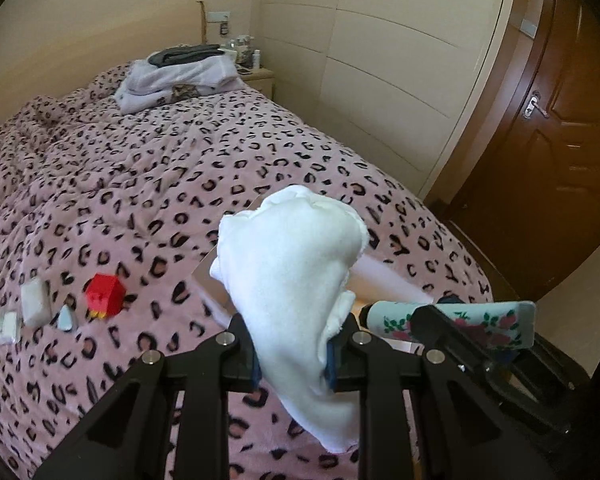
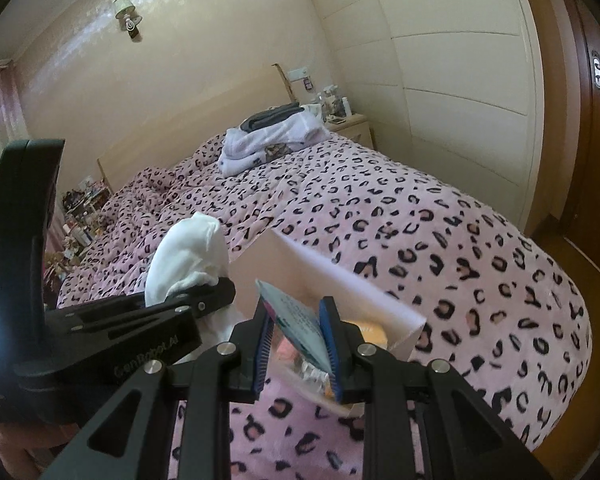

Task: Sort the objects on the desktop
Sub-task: 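Carry the white sock and pink floral tube over the white paper box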

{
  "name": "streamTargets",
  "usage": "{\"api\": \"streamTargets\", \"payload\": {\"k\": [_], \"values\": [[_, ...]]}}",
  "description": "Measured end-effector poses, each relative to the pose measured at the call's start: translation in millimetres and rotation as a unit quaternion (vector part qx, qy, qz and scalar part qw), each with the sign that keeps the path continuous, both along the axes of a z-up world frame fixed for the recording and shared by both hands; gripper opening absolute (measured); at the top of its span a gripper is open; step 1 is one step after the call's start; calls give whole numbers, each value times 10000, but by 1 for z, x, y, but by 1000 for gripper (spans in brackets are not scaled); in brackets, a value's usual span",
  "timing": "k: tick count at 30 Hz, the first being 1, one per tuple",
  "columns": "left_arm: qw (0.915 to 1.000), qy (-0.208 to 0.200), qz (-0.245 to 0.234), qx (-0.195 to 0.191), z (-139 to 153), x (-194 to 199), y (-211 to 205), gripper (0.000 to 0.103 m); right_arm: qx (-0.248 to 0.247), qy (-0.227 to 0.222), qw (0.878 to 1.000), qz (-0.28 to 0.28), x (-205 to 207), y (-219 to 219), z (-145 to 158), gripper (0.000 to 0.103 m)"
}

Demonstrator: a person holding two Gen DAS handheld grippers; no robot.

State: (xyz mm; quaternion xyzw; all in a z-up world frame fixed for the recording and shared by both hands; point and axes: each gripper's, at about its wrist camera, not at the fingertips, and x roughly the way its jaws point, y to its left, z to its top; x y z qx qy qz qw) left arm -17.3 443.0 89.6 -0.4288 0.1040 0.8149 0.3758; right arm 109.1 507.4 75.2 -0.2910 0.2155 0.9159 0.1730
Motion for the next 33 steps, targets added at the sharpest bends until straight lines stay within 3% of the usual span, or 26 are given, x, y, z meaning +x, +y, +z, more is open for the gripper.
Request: {"api": "streamTargets", "payload": {"k": [18,33], "values": [[9988,-461,-128,-85,-52,-41,30,23,-158,-456,9988,-82,-35,21,-50,24],[9985,-480,-85,-239,-79,-50,32,26,-232,-813,9964,-4,-53,19,-76,24]]}}
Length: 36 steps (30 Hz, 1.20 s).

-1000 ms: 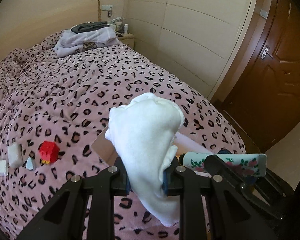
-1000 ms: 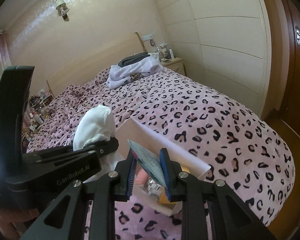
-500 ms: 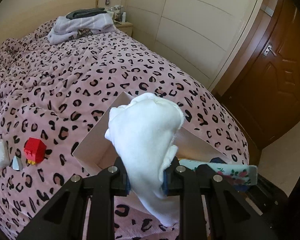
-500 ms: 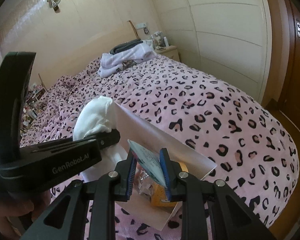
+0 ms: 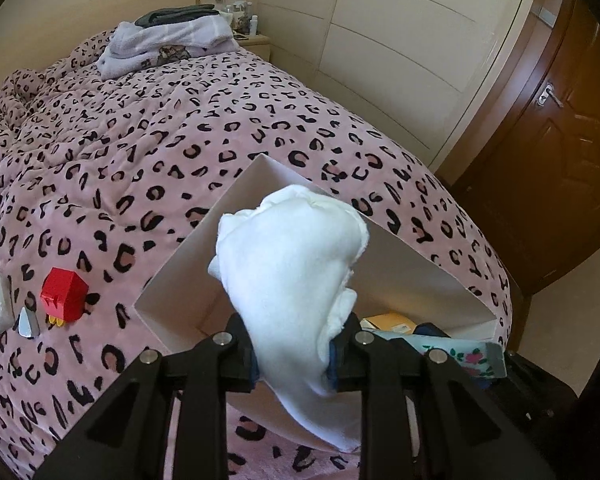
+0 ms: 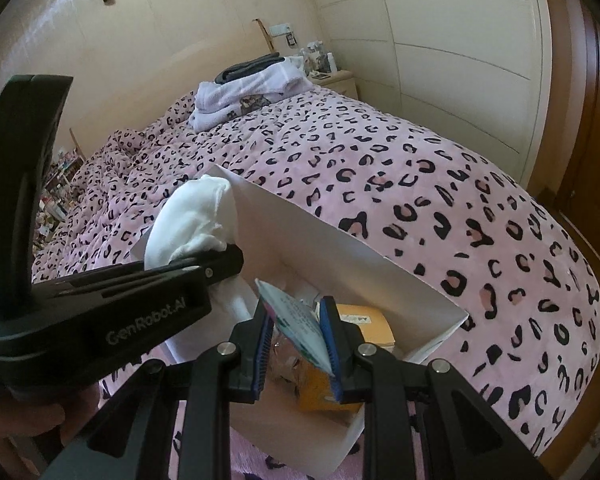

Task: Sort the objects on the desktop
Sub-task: 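Carry the white sock and pink floral tube over the white paper box, then open the left tool to drop the sock in while the right tool releases the tube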

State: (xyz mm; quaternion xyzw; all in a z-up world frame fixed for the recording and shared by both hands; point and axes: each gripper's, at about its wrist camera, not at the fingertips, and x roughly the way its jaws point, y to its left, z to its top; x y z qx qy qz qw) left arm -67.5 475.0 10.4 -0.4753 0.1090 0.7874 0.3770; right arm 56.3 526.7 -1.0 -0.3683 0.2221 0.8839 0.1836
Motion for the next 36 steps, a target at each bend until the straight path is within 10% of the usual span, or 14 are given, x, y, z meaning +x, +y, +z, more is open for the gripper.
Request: {"api": "streamTargets", "payload": {"k": [9,20,36], "values": [[9999,100,32,-53,4,1,-6,35,36,-19,10000,-46,0,1,6,25],[9996,188,124,167,28,3,-17,71,71,51,9999,-124,8,-2,30,31],[9967,571,479,330,74,17,-66,75,134,481,9985,-240,34,-13,72,34]]}}
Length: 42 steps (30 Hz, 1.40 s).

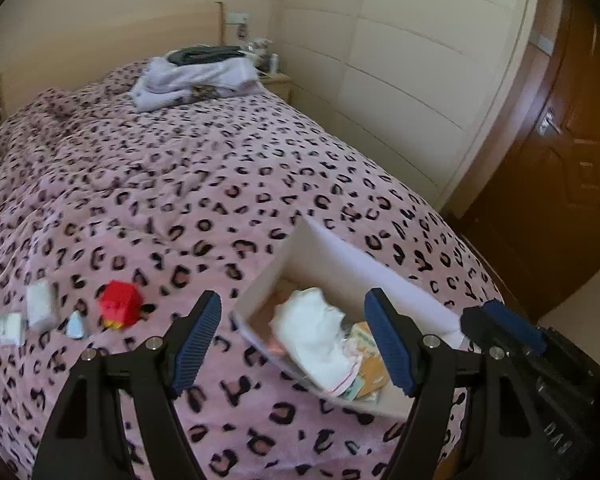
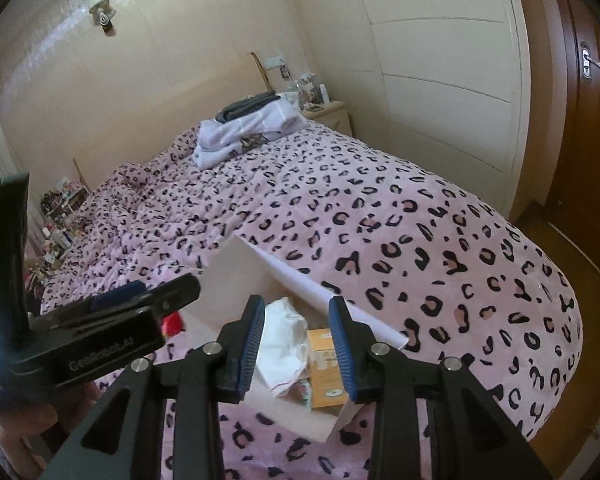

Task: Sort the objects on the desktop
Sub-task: 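Open the left tool to drop the sock in while the right tool releases the tube, then withdraw both tools from the box back over the bed items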

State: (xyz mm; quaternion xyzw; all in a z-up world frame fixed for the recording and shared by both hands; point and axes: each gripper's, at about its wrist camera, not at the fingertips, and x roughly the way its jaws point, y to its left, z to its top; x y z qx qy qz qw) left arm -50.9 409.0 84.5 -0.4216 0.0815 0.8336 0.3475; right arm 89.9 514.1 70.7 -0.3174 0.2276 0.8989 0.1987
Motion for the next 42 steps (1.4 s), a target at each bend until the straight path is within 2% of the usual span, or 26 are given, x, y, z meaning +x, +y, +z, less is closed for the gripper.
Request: {"api": "streamTargets", "payload": {"k": [6,10,13,17,20,23,26,32,42], "values": [[9977,177,643,-115,-8,14,-72,79,6,-12,9995,322,3,-38,-2,36],[9932,79,1116,-324,-32,21,-135,79,-116,-142,9980,610,-3,-67,-16,36],[9862,-65,1558,-556,-58,27,-187,79,-151,-301,9955,884,-10,-95,-31,36],[9703,-381,2225,-869,-92,36,-258,79,-324,-489,9906,1238,-20,-135,-57,36],[9566,-554,2701,-940,-110,43,-308,79,-497,-679,9848,1516,-30,-168,-80,36],[9447,-679,3030,-1053,-124,46,-342,79,-673,-822,9783,1779,-40,-200,-101,36],[9331,-887,3339,-996,-139,44,-377,79,-789,-908,9716,2040,-50,-232,-117,36],[9222,-970,3629,-923,-149,16,-413,79,-769,-958,9621,2433,-84,-284,-132,36],[9169,-841,3858,-587,-144,-48,-439,80,-656,-720,9571,2727,-159,-325,-126,36]]}}
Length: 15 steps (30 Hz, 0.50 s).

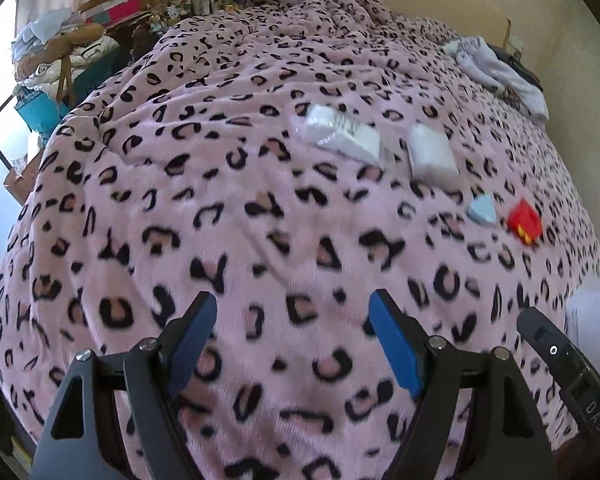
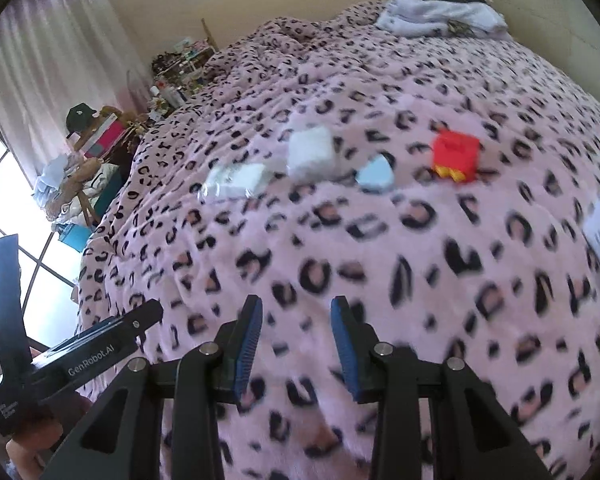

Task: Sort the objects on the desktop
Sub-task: 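Withdraw both tools from the box back over the bed items, then grasp the white packet with the left tool while the right tool grasps the clear box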

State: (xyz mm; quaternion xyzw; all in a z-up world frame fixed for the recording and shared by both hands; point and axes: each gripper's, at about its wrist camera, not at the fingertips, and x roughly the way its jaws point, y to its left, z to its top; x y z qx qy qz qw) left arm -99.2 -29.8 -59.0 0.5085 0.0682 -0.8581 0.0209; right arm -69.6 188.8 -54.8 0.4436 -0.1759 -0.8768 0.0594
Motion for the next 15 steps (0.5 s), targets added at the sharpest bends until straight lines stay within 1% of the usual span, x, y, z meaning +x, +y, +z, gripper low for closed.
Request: {"api": "streamTargets", "payload": {"k": [3,7,9,14,15], "values": [[9999,40,109,78,1,-26,-2,80,66,122,9999,41,-26,-4,6,36],[9992,29,302,255,1,-63,-2,81,62,158,9999,2,-60,-3,12,37],[9989,17,322,329,-1,-83,2,83,64,170,9998,-9,-77,-2,14,37],[9994,38,303,176,-4,-127,11,84,37,237,9997,-9,-117,1,17,38],[9995,22,289,158,-6,-135,11,84,23,226,9997,-17,-123,2,17,41]]}}
